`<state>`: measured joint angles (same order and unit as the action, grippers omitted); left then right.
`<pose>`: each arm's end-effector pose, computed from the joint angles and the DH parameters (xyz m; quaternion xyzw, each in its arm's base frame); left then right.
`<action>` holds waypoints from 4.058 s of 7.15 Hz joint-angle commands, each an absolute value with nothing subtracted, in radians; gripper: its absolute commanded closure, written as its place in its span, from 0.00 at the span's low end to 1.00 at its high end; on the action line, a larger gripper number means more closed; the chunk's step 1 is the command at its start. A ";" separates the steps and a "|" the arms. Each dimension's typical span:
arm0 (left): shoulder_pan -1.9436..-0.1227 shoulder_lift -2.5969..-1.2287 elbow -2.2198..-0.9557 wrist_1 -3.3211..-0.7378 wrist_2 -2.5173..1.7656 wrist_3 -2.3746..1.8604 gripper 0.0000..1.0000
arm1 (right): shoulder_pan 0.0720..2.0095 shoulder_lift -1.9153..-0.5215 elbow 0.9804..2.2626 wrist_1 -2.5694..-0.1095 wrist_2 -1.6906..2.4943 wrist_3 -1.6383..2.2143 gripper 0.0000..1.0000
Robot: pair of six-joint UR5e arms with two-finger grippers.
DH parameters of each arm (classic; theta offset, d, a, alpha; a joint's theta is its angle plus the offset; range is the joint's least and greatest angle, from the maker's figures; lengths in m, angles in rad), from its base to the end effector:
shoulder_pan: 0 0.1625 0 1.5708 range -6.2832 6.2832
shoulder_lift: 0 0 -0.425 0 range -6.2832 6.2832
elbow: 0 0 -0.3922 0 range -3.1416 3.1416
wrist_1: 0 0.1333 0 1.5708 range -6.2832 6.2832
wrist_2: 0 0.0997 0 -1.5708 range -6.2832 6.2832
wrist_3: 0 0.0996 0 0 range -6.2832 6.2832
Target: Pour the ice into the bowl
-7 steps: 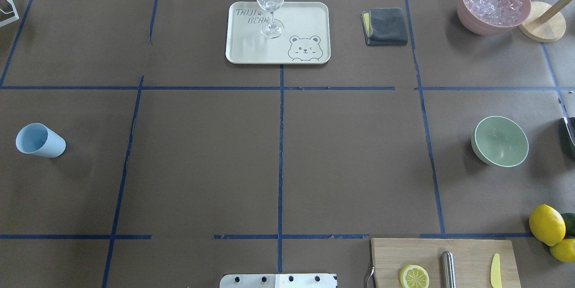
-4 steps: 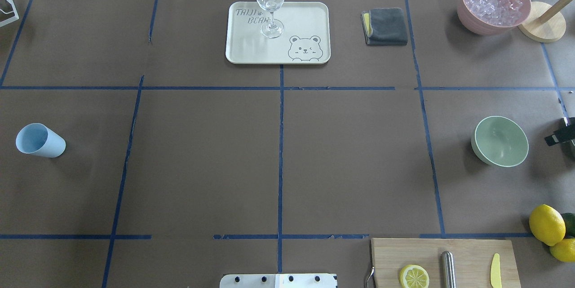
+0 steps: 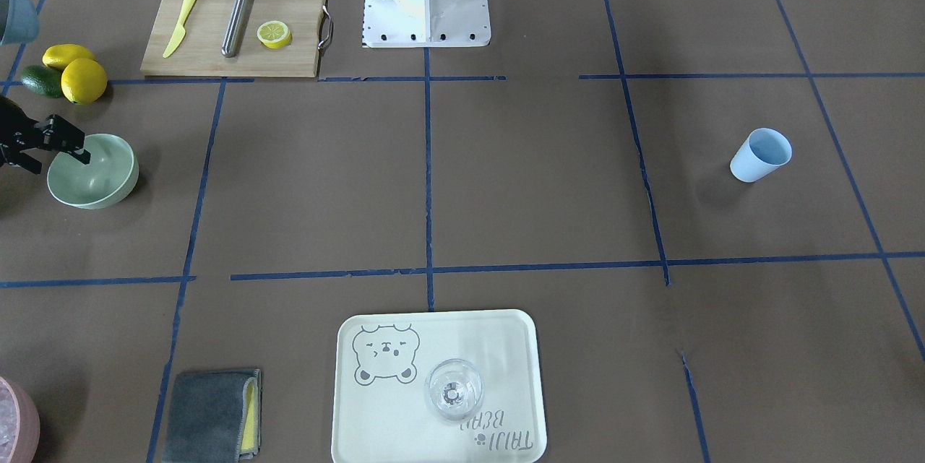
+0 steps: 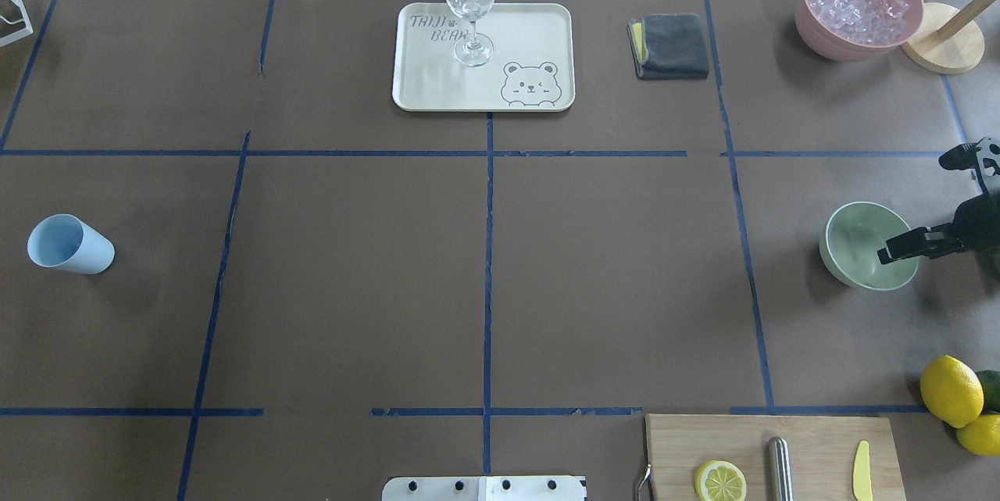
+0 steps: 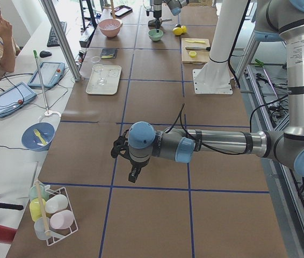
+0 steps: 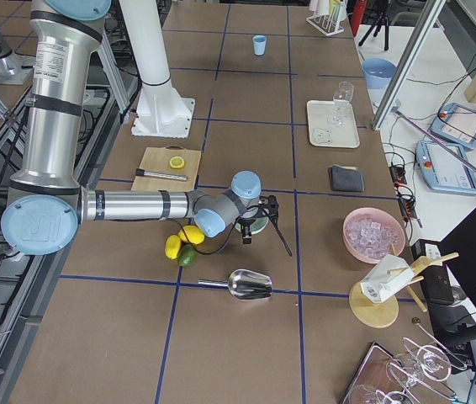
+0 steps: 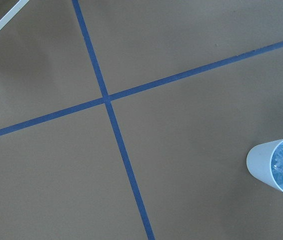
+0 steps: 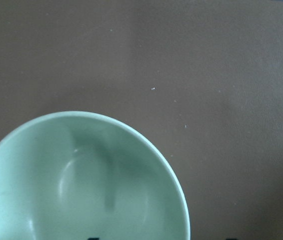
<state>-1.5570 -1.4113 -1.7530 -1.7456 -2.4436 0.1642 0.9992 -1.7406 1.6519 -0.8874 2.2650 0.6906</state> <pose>-0.0510 -0.4357 0.6164 0.1207 0.4127 0.1217 0.8946 -0.1818 -0.4113 0.6237 0.0305 -0.4252 -0.0460 0.9034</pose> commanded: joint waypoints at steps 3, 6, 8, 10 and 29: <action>-1.557 -1.411 -1.749 -1.746 -2.444 0.166 0.00 | 0.996 -1.727 1.637 -0.867 2.246 0.706 1.00; -1.557 -1.411 -1.749 -1.746 -2.445 0.164 0.00 | 0.938 -1.631 1.810 -0.847 2.310 1.105 1.00; -1.557 -1.411 -1.749 -1.747 -2.445 0.164 0.00 | 0.762 -1.437 1.829 -0.848 2.237 1.399 1.00; -1.557 -1.411 -1.749 -1.747 -2.445 0.164 0.00 | 0.488 -1.207 1.809 -0.929 1.971 1.656 1.00; -1.206 -1.342 -1.747 -2.568 -2.162 -0.522 0.00 | 0.879 -1.391 1.844 -1.055 2.273 1.396 0.00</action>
<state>-1.2901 -1.3622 -1.7479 -2.4170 -2.2476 -0.4412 0.8360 -1.3452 1.8446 -1.0634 2.2394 1.4701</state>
